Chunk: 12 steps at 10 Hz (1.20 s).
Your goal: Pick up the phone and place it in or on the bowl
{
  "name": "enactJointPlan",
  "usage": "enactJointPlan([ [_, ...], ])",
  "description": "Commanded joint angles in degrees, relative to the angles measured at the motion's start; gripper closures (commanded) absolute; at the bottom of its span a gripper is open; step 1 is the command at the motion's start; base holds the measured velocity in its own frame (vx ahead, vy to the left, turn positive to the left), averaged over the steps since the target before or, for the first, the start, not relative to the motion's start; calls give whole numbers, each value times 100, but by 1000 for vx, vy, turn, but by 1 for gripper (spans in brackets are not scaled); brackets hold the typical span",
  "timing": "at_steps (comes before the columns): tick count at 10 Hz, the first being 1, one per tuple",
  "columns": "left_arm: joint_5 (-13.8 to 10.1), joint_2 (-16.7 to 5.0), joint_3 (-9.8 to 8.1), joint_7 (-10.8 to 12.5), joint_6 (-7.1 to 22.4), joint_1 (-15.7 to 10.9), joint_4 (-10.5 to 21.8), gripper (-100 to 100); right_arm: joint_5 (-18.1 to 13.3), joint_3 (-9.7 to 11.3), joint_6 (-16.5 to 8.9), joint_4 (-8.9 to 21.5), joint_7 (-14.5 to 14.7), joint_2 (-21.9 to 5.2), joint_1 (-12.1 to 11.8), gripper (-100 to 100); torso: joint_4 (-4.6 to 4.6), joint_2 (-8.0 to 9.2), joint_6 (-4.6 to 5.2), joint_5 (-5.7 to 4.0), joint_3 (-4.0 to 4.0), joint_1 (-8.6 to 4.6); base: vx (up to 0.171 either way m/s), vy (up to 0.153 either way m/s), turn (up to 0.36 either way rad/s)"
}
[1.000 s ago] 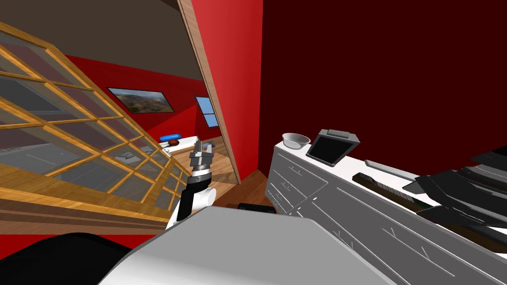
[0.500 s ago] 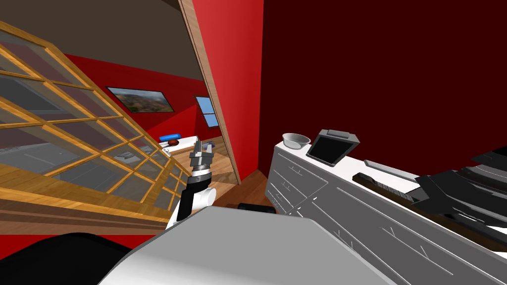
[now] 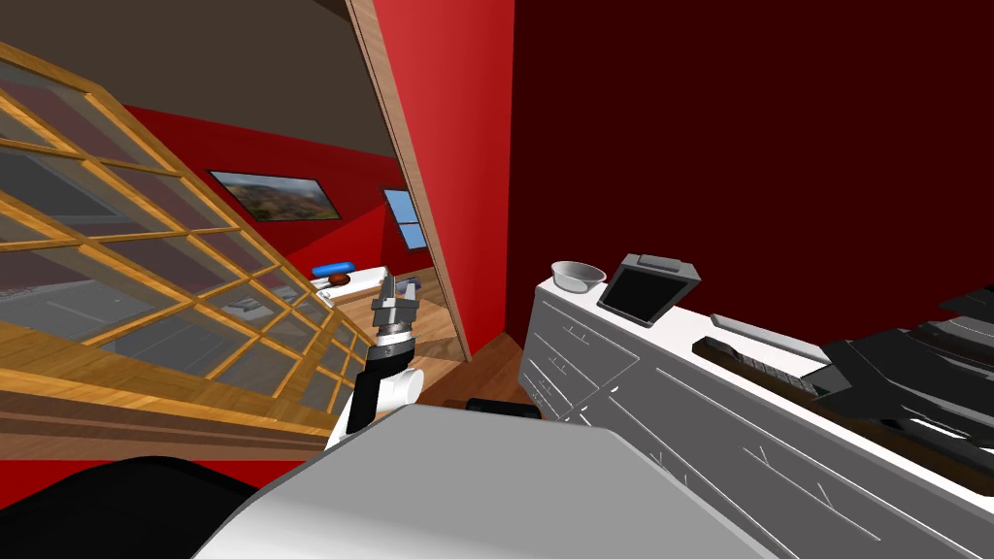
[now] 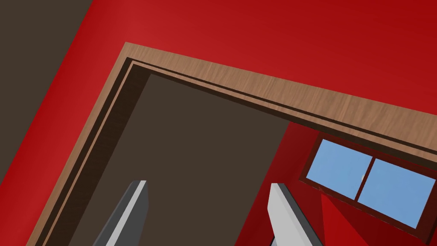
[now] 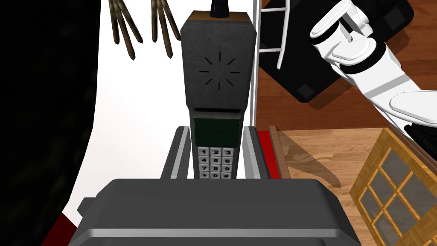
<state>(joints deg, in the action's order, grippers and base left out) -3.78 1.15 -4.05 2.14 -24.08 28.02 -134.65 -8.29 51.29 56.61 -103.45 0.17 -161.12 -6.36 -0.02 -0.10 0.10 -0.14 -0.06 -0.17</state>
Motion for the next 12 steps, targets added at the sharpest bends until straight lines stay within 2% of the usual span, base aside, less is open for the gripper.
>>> enactJointPlan([
  [1,0,0,0,0,0,0,0,0,-79,197,118,175,52,-78,49,100,0,0,0,0,0,0,-2,38,79],
  [4,0,1,1,0,0,0,0,0,-222,531,319,469,135,-183,156,100,4,5,1,15,4,39,3,72,65],
  [8,0,1,1,0,0,0,0,0,-522,1144,683,1019,271,-335,430,100,6,4,-3,27,5,56,9,85,133],
  [9,0,1,1,0,0,0,0,0,-522,1154,683,1019,271,-335,430,100,5,1,-7,32,3,67,13,71,61],
  [12,0,1,1,0,0,0,0,0,-820,1669,972,1520,371,-423,746,100,6,1,-5,35,4,66,22,85,189],
])
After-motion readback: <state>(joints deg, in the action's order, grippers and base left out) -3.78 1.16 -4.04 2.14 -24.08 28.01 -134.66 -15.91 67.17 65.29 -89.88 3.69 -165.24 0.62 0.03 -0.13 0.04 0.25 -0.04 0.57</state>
